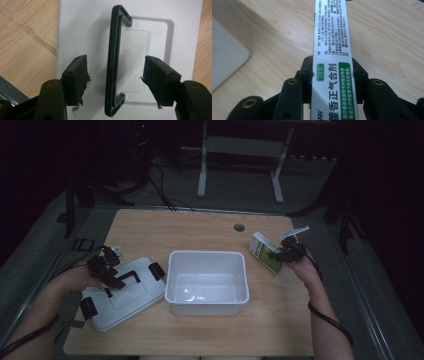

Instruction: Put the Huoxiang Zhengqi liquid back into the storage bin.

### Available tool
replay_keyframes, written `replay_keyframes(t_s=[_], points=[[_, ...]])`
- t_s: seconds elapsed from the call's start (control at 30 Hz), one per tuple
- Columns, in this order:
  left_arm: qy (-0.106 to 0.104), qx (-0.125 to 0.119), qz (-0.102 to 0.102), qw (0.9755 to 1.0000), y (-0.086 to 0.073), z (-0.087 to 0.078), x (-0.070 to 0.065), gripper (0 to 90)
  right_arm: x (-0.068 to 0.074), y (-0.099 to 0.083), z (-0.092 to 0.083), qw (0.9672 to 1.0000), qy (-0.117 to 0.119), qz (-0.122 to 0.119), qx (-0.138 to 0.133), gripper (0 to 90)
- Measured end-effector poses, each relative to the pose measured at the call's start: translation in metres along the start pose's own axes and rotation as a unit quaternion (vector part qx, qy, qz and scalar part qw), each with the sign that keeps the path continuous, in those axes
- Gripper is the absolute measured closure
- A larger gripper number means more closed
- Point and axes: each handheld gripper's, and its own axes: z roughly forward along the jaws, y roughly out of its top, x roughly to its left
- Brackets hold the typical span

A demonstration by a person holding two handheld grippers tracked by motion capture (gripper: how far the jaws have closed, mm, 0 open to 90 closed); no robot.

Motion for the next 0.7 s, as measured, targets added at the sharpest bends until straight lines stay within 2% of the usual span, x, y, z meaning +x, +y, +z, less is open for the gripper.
replay_keyframes(t_s=[0.23, 0.43, 0.57, 0.7], points=[[0.003, 0.007, 0.001, 1.0, 0.001, 0.001, -0.002, 36.6, 0.011, -0.006, -0.031, 0.9996, 0.015, -0.007, -0.023, 63.6], [0.003, 0.005, 0.003, 1.0, 0.004, 0.0, -0.004, 36.6, 0.026, 0.001, -0.066, 0.9975, 0.034, -0.041, -0.046, 63.6], [0.003, 0.012, 0.006, 0.9999, 0.005, -0.002, -0.006, 36.6, 0.038, 0.011, -0.09, 0.9941, 0.052, -0.057, -0.077, 63.6], [0.008, 0.007, 0.008, 0.9999, 0.007, -0.005, -0.007, 36.6, 0.055, 0.023, -0.109, 0.9886, 0.073, -0.086, -0.1, 63.6]])
